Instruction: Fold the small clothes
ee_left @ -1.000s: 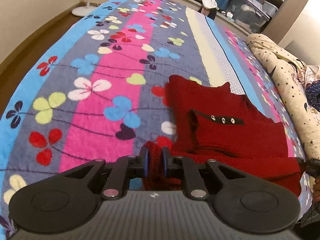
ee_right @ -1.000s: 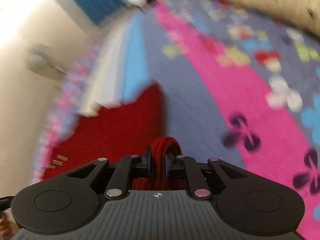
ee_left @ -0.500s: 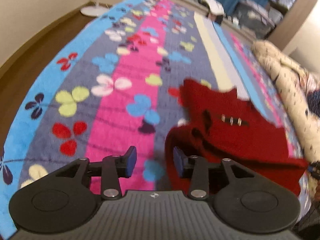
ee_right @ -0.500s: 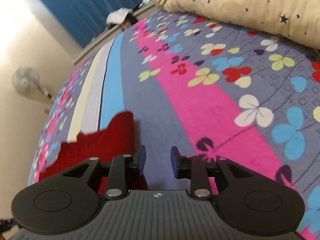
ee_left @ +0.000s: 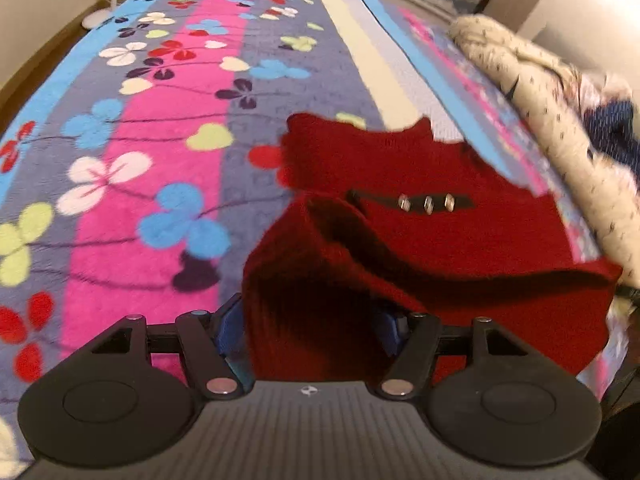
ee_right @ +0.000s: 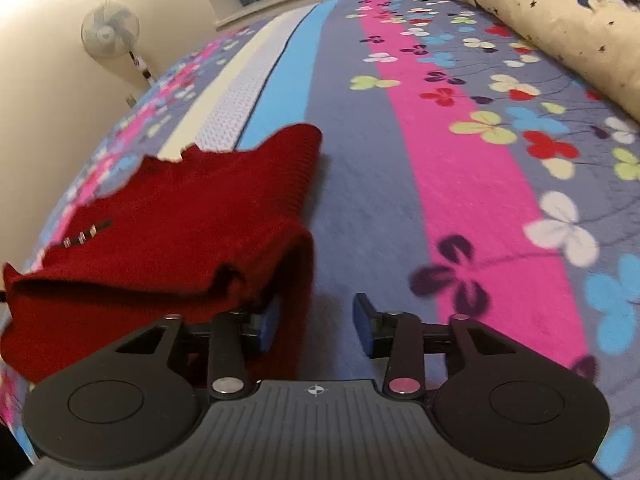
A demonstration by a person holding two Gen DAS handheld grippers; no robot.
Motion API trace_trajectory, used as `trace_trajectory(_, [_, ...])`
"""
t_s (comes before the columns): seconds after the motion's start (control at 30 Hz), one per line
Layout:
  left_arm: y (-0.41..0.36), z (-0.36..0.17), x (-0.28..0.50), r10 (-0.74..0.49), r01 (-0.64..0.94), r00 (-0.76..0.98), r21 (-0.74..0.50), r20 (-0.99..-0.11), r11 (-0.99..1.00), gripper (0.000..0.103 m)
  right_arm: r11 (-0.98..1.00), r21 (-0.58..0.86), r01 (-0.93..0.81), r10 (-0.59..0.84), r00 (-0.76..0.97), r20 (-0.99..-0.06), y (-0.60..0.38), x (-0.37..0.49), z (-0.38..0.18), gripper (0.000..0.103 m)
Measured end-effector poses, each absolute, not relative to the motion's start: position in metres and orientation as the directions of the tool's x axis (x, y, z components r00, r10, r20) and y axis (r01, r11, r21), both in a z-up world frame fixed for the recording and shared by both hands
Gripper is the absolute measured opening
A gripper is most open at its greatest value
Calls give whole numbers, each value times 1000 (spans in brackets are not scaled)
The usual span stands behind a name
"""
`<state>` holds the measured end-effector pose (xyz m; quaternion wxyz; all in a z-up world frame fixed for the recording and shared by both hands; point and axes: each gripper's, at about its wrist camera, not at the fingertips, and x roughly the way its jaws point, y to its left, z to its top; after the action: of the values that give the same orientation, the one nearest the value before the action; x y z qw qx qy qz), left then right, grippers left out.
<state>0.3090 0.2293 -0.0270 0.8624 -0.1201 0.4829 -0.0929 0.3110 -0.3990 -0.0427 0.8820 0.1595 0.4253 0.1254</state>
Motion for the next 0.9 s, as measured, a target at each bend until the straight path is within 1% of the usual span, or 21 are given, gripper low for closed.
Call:
trace_trajectory(0.17, [228,-33,327,-268,2,511,-310,-817,951,71,912,404,-69,355,624,-696,-390,336,-47,48])
trace_trajectory(0.27, [230,-35,330,-272,6,510,-313,-816,950,71,906,420,-42,352,626,-696,-392,346,-53,53])
trace_trajectory(0.3, [231,-35,331,-277,12,513,-316,-813,949,69,902,430,-36,355,627,-693,-394,348,-54,55])
trace_trajectory(0.37, [232,-34,331,-289,27,518,-322,-805,946,58,891,453,-28,369,626,-687,-396,353,-56,55])
trace_trajectory(0.43, [232,-32,331,-297,39,525,-326,-798,945,34,883,469,-30,384,622,-682,-396,355,-57,54])
trace_trajectory(0.47, [231,-29,330,-297,45,535,-324,-791,945,27,880,474,-35,391,620,-680,-396,355,-56,51])
trace_trajectory(0.5, [231,-26,330,-299,52,544,-324,-784,945,17,874,483,-50,407,619,-672,-395,355,-56,36])
trace_trajectory(0.53, [229,-23,330,-298,60,556,-320,-776,945,16,869,491,-69,422,621,-661,-394,355,-53,17])
trace_trajectory(0.57, [227,-17,328,-284,71,577,-300,-766,951,15,873,480,-84,419,634,-650,-392,353,-49,12])
trace_trajectory(0.63, [226,-7,326,-267,83,618,-277,-739,957,14,869,481,-111,420,678,-603,-393,348,-35,11])
trace_trajectory(0.73, [238,11,323,-269,51,713,-335,-647,941,14,790,602,-119,459,766,-451,-411,340,-15,11])
trace_trajectory(0.77, [240,14,323,-255,36,738,-341,-625,939,14,779,616,-115,450,786,-423,-415,340,-12,11])
trace_trajectory(0.83, [241,17,328,-224,10,763,-336,-607,942,14,779,622,-82,410,817,-406,-416,344,-11,11])
trace_trajectory(0.9, [241,16,332,-198,-10,772,-323,-604,946,14,778,627,-30,378,820,-430,-417,354,-17,11])
